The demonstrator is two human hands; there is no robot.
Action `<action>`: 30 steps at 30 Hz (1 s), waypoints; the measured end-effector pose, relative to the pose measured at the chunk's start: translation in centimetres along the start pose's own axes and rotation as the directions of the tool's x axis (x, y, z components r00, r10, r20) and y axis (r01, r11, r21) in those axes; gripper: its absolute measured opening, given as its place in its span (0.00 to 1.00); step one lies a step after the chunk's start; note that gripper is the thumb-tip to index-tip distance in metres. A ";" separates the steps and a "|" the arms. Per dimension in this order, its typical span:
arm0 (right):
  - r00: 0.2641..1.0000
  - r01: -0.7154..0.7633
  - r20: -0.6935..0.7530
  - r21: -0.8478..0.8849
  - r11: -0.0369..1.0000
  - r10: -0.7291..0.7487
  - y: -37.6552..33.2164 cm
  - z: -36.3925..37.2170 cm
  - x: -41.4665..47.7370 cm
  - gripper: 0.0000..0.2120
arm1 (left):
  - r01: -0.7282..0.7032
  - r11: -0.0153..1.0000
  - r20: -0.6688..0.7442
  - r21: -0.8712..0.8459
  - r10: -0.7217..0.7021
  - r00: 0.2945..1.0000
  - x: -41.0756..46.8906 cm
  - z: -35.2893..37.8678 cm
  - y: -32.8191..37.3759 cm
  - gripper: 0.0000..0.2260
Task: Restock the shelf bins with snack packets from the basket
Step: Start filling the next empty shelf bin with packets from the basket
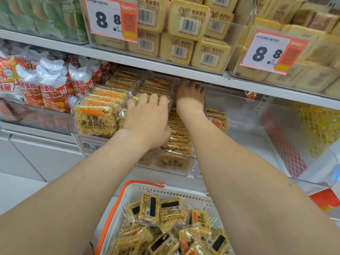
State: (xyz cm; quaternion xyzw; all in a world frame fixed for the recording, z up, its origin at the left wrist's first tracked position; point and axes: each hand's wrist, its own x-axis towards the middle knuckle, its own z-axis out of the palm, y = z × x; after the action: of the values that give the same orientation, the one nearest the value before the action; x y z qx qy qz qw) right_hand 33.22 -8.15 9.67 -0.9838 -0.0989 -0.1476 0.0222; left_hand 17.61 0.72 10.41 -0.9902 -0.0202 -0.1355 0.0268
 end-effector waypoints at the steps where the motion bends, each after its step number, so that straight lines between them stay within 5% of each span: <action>1: 1.000 -0.003 -0.018 0.008 1.000 0.004 0.0 0.0 -0.4 0.28 | -0.003 1.000 0.001 -0.003 0.003 1.000 0.0 0.0 0.0 0.26; 6: 0.999 0.039 0.015 -0.049 0.998 -0.038 0.6 -0.4 -2.9 0.25 | -0.015 1.000 0.015 -0.020 0.016 1.000 -0.2 0.0 -0.3 0.30; 11: 0.974 0.144 0.198 -0.188 0.971 -0.106 0.9 -0.4 -3.6 0.34 | -0.027 0.999 0.025 -0.036 0.028 0.999 -0.4 -0.2 -0.7 0.31; 19: 0.926 0.182 0.377 -0.477 0.860 0.013 1.0 -0.2 -3.3 0.42 | -0.020 1.000 0.051 -0.016 0.021 0.998 -0.4 -0.4 -0.3 0.32; 24: 0.947 0.215 0.307 -0.396 0.893 -0.092 -0.1 0.1 -3.1 0.31 | -0.014 1.000 0.056 -0.013 0.015 0.998 -0.2 -0.4 -0.3 0.31; 30: 0.902 0.295 0.412 -0.375 0.879 -0.127 0.2 -2.2 -5.3 0.32 | -0.003 0.998 0.077 -0.055 0.007 0.997 -0.5 -0.5 -0.3 0.35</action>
State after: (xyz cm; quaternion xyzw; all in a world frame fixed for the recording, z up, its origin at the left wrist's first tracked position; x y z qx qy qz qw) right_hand 27.64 -9.50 10.18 -0.9570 -0.1751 0.0234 -0.2302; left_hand 17.00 1.02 10.81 -0.9951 -0.0149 -0.0977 -0.0009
